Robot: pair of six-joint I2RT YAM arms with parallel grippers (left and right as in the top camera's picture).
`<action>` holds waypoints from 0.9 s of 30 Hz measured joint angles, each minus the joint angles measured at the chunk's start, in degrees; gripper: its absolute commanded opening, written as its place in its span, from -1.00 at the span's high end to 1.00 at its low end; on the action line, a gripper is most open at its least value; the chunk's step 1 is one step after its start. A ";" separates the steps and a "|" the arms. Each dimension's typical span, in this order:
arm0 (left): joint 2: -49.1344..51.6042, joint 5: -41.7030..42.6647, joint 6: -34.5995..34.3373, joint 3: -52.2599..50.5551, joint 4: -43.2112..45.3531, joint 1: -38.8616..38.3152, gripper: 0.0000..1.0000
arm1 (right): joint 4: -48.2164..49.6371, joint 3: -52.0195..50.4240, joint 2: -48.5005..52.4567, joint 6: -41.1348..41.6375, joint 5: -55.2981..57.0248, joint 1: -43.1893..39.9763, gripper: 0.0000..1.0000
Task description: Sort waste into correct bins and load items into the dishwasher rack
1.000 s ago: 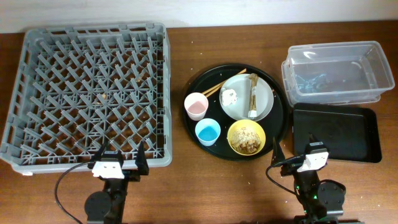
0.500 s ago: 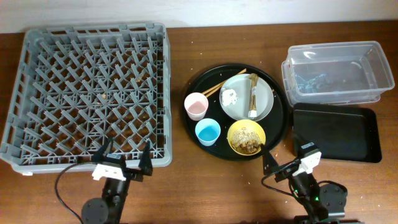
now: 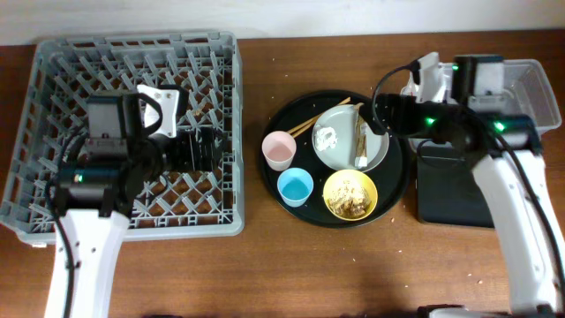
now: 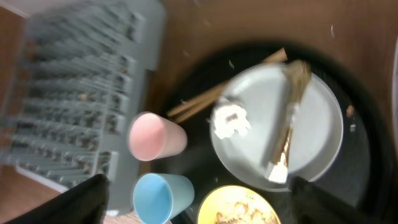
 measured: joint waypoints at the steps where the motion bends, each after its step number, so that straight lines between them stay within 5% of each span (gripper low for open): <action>1: 1.01 0.50 0.00 0.04 0.07 0.00 -0.99 | 0.09 0.42 5.07 1.05 4.74 2.34 -0.57; 4: 3.48 1.09 0.00 0.11 -0.09 0.00 -0.98 | 1.88 0.55 20.70 4.50 18.71 7.04 -0.10; 6: 4.07 1.16 0.00 0.11 -0.15 0.00 -0.99 | 5.86 0.55 27.47 5.70 22.16 7.10 0.66; 9: 4.07 1.27 0.00 0.11 -0.09 0.00 -0.99 | 7.78 0.55 31.08 6.29 22.97 7.10 0.92; 14: 4.11 1.29 0.00 0.11 -0.11 0.00 -0.99 | 1.79 3.76 26.93 10.60 20.98 4.52 0.92; 18: 4.11 1.27 0.00 0.11 -0.11 0.00 -0.99 | 6.84 11.76 13.00 21.38 15.56 -10.73 0.92; 20: 4.11 1.29 0.00 0.13 -0.13 0.00 -0.99 | 10.71 11.98 14.86 25.29 17.00 -16.87 0.90; 21: 4.11 1.29 0.00 0.13 -0.09 0.00 -0.99 | 11.74 11.96 17.90 26.05 17.88 -18.27 0.63; 22: 4.11 1.29 0.00 0.13 -0.09 0.00 -0.99 | 11.98 11.93 21.99 26.64 18.45 -19.08 -0.02; 23: 4.11 1.29 0.00 0.13 -0.13 0.00 -0.99 | 13.16 11.74 25.24 25.33 18.01 -19.47 -0.19; 27: 4.11 1.29 0.00 0.15 -0.13 0.00 -0.99 | 3.61 14.29 20.76 16.63 9.25 -18.18 -0.09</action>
